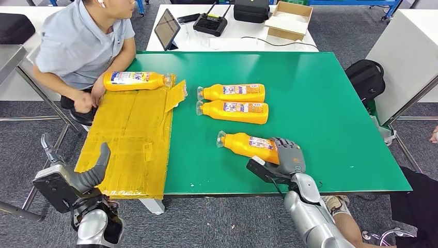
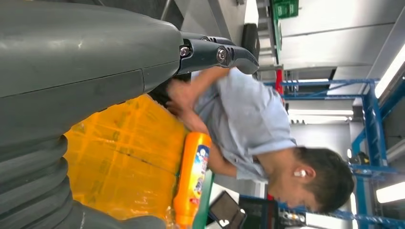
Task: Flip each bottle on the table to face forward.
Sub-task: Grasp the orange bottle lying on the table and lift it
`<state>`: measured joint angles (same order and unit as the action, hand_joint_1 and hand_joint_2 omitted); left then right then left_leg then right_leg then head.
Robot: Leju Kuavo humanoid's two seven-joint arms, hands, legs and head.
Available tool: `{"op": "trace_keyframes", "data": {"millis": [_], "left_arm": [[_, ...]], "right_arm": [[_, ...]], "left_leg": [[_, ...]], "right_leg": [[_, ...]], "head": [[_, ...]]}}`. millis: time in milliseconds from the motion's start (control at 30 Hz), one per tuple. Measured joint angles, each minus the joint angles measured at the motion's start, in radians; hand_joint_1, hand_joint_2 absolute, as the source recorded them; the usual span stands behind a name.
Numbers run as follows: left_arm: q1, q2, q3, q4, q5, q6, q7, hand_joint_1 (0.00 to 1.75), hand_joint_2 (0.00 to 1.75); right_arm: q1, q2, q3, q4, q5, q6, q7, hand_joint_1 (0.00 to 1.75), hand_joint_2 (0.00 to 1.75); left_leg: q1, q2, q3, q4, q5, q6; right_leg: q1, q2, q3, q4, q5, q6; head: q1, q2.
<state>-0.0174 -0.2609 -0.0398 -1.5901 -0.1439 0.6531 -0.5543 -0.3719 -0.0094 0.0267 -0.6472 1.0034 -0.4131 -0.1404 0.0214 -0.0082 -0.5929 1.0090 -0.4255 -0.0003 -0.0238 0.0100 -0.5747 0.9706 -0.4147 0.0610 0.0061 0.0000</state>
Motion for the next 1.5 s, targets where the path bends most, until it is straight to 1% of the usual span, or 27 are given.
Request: {"op": "trace_keyframes", "data": {"millis": [67,133,200,233,300,400,467,567,733,800,833,867,900,967,1000,1033,1100,1167,1267,1367,1500], "left_arm": [[0.000,0.000,-0.004,0.002,0.024,-0.035,0.005,0.00,1.75],[0.000,0.000,-0.019,0.015,0.064,-0.114,0.051,0.00,1.75],[0.002,0.000,-0.049,0.043,0.107,-0.209,0.115,0.00,1.75],[0.004,-0.001,-0.068,0.062,0.120,-0.238,0.134,0.00,1.75],[0.007,-0.007,-0.104,0.102,0.127,-0.248,0.140,0.00,1.75],[0.007,-0.013,-0.140,0.148,0.130,-0.241,0.136,0.00,1.75],[0.007,-0.013,-0.152,0.165,0.139,-0.246,0.142,0.00,1.75],[0.007,-0.013,-0.159,0.172,0.146,-0.252,0.147,0.00,1.75],[0.007,-0.013,-0.161,0.173,0.147,-0.256,0.148,0.00,1.75],[0.007,-0.013,-0.170,0.179,0.152,-0.264,0.148,0.00,1.75],[0.007,-0.013,-0.176,0.182,0.158,-0.269,0.141,0.00,1.75],[0.006,-0.011,-0.183,0.179,0.178,-0.290,0.136,0.00,1.75],[0.010,-0.006,-0.197,0.165,0.200,-0.343,0.135,0.00,1.75],[0.020,0.009,-0.237,0.129,0.213,-0.446,0.143,0.00,1.75],[0.024,0.015,-0.259,0.116,0.198,-0.476,0.152,0.00,1.75],[0.021,0.019,-0.274,0.113,0.180,-0.473,0.162,0.00,1.75],[0.005,0.021,-0.290,0.121,0.186,-0.477,0.188,0.00,1.75],[-0.013,0.023,-0.304,0.132,0.209,-0.495,0.203,0.00,1.75],[-0.030,0.027,-0.327,0.139,0.214,-0.510,0.204,0.00,1.75],[-0.034,0.035,-0.337,0.140,0.222,-0.523,0.216,0.00,1.75],[-0.034,0.044,-0.341,0.140,0.226,-0.529,0.222,0.00,1.75]], "right_arm": [[0.021,0.005,-0.021,-0.020,-0.105,-0.001,-0.126,1.73,1.75],[0.053,0.017,-0.036,-0.061,-0.201,-0.006,-0.236,1.75,1.75],[0.090,0.035,-0.042,-0.115,-0.261,-0.027,-0.304,1.75,1.75],[0.108,0.045,-0.043,-0.142,-0.279,-0.045,-0.325,1.75,1.75],[0.140,0.064,-0.042,-0.192,-0.304,-0.083,-0.352,1.75,1.75],[0.176,0.087,-0.042,-0.248,-0.323,-0.115,-0.369,1.72,1.75],[0.190,0.095,-0.042,-0.271,-0.337,-0.131,-0.384,1.67,1.75],[0.197,0.098,-0.042,-0.282,-0.348,-0.144,-0.396,1.61,1.75],[0.199,0.099,-0.042,-0.287,-0.354,-0.152,-0.402,1.61,1.75],[0.205,0.104,-0.039,-0.304,-0.373,-0.176,-0.421,1.57,1.75],[0.211,0.109,-0.036,-0.324,-0.388,-0.198,-0.438,1.51,1.75],[0.221,0.116,-0.030,-0.351,-0.411,-0.218,-0.457,1.49,1.75],[0.228,0.126,-0.023,-0.379,-0.444,-0.223,-0.479,1.49,1.75],[0.242,0.152,0.013,-0.424,-0.511,-0.214,-0.515,1.46,1.75],[0.244,0.164,0.040,-0.431,-0.537,-0.206,-0.523,1.44,1.75],[0.248,0.174,0.075,-0.433,-0.551,-0.210,-0.524,1.38,1.75],[0.251,0.190,0.151,-0.429,-0.581,-0.228,-0.524,1.33,1.75],[0.249,0.204,0.234,-0.418,-0.608,-0.245,-0.524,1.32,1.75],[0.242,0.215,0.342,-0.395,-0.620,-0.271,-0.524,1.33,1.75],[0.230,0.218,0.400,-0.384,-0.622,-0.283,-0.524,1.33,1.75],[0.216,0.218,0.433,-0.377,-0.628,-0.285,-0.524,1.33,1.75]], "left_leg": [[0.000,0.000,-0.001,0.000,0.000,0.000],[0.000,0.001,-0.003,0.000,0.000,0.000],[0.000,0.003,-0.005,0.000,0.000,0.000],[0.000,0.003,-0.007,0.000,0.000,0.000],[0.000,0.003,-0.010,0.000,0.000,-0.001],[0.000,0.003,-0.015,0.000,0.001,-0.001],[0.000,0.003,-0.017,0.000,0.001,0.000],[0.000,0.002,-0.018,0.000,0.001,0.000],[0.000,0.002,-0.019,0.000,0.001,0.000],[0.000,0.002,-0.019,0.000,0.001,0.000],[0.000,0.002,-0.020,0.000,0.001,0.000],[0.000,0.002,-0.021,0.000,0.001,0.000],[0.000,0.002,-0.022,0.000,0.001,0.000],[0.000,0.003,-0.023,0.000,0.001,0.000],[0.000,0.003,-0.023,0.000,0.001,0.000],[0.000,0.003,-0.023,0.000,0.001,0.000],[0.000,0.003,-0.024,0.000,0.001,0.000],[0.001,0.003,-0.024,0.000,0.001,0.000],[0.001,0.003,-0.024,0.000,0.001,0.000],[0.000,0.003,-0.024,0.000,0.001,0.000],[0.000,0.003,-0.025,0.000,0.001,0.000]], "right_leg": [[0.000,0.000,0.002,0.000,0.001,0.001],[0.000,0.000,0.005,0.000,0.003,0.002],[0.000,0.001,0.005,0.001,0.004,0.002],[0.000,0.001,0.003,0.001,0.004,0.002],[0.000,0.001,0.000,0.001,0.004,0.001],[0.000,0.001,-0.005,0.001,0.004,0.001],[0.000,0.000,-0.006,0.001,0.004,0.002],[0.000,0.000,-0.007,0.001,0.003,0.002],[0.000,0.000,-0.007,0.001,0.003,0.002],[0.000,0.000,-0.007,0.001,0.003,0.002],[0.000,0.000,-0.008,0.001,0.003,0.002],[0.000,0.000,-0.009,0.001,0.003,0.002],[0.000,0.000,-0.010,0.002,0.003,0.002],[0.000,0.000,-0.011,0.002,0.003,0.002],[0.000,0.000,-0.012,0.002,0.003,0.002],[0.000,0.000,-0.012,0.002,0.003,0.002],[0.000,0.000,-0.013,0.002,0.003,0.002],[0.000,0.000,-0.013,0.002,0.003,0.002],[0.000,0.000,-0.013,0.002,0.003,0.002],[0.000,0.000,-0.014,0.002,0.003,0.002],[0.000,0.000,-0.014,0.002,0.003,0.002]], "head": [[0.000,0.000],[0.000,0.000],[0.000,0.000],[0.000,0.000],[0.000,0.000],[0.000,0.000],[0.000,0.000],[0.000,0.000],[0.000,0.000],[0.000,0.000],[0.000,0.000],[0.000,0.000],[0.000,0.000],[0.000,0.000],[0.000,0.000],[0.000,0.000],[0.000,0.000],[0.000,0.000],[0.000,0.000],[0.000,0.000],[0.000,0.000]]}}
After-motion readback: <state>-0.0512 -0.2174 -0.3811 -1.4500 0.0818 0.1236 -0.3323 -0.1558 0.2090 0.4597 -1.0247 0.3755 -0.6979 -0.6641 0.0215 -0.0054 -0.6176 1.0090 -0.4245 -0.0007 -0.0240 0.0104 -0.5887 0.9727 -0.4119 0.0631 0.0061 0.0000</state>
